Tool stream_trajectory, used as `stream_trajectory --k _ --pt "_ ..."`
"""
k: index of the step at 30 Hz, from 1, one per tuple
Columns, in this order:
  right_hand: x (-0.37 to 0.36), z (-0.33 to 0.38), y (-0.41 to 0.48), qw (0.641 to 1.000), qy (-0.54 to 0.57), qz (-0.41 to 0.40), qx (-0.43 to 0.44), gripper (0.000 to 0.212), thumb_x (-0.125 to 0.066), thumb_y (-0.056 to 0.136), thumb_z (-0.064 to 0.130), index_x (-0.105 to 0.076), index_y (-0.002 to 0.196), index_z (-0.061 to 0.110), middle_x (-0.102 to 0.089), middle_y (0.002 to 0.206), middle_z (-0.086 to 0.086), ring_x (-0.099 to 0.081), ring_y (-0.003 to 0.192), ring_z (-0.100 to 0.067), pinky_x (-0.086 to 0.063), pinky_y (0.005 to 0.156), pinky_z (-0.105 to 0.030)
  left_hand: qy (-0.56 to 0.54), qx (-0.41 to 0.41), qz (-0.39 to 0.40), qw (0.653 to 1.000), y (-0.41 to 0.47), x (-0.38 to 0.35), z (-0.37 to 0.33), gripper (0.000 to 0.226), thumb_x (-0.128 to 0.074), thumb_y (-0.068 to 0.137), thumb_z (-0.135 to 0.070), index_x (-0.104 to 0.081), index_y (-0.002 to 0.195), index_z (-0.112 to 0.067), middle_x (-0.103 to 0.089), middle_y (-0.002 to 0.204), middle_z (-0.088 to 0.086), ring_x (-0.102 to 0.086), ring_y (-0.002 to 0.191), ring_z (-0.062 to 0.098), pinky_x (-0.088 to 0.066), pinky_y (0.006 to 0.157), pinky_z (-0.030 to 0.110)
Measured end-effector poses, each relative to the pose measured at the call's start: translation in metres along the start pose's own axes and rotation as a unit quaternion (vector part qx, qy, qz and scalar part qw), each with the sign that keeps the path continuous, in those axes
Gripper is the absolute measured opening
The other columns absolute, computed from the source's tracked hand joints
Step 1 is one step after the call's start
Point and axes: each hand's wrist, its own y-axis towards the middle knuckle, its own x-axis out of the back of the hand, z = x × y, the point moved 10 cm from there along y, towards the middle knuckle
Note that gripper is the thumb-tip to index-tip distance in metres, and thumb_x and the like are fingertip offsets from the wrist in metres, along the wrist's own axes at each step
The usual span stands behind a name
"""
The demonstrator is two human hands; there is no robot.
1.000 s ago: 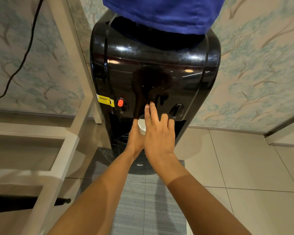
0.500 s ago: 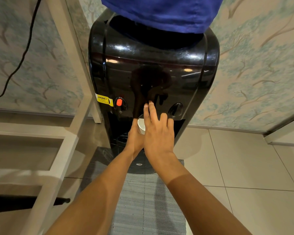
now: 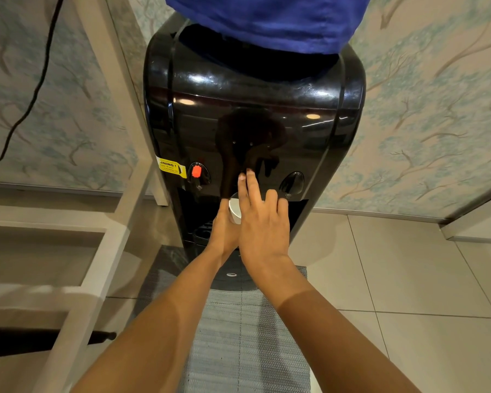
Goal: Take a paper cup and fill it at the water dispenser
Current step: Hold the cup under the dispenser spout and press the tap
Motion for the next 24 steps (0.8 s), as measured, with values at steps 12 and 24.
stream_trajectory --k 12,24 --pt "-0.0032 -0.0006 0.0013 1.0 0.003 0.008 0.002 0.082 -0.052 0.088 0.005 0.001 0.15 0.013 -0.004 0.159 -0.001 -0.044 0.103 -0.023 -0.038 0.093 -0.031 0.001 -0.004 0.003 1.0 0.0017 -0.0001 0.0021 0.036 -0.069 0.079 -0.018 -0.046 0.107 -0.015 -0.057 0.089 -0.01 -0.056 0.082 0.005 -0.043 0.065 0.018" --pt "-0.0062 -0.0004 0.0007 1.0 -0.011 0.013 0.01 0.085 -0.053 0.088 0.005 0.005 0.149 0.013 0.0 0.159 -0.001 -0.043 0.106 -0.022 -0.037 0.096 -0.031 -0.007 -0.006 0.001 1.0 0.0033 0.0011 0.0039 0.038 -0.07 0.078 -0.02 -0.046 0.108 -0.019 -0.057 0.089 -0.013 -0.057 0.083 0.003 -0.041 0.063 0.015"
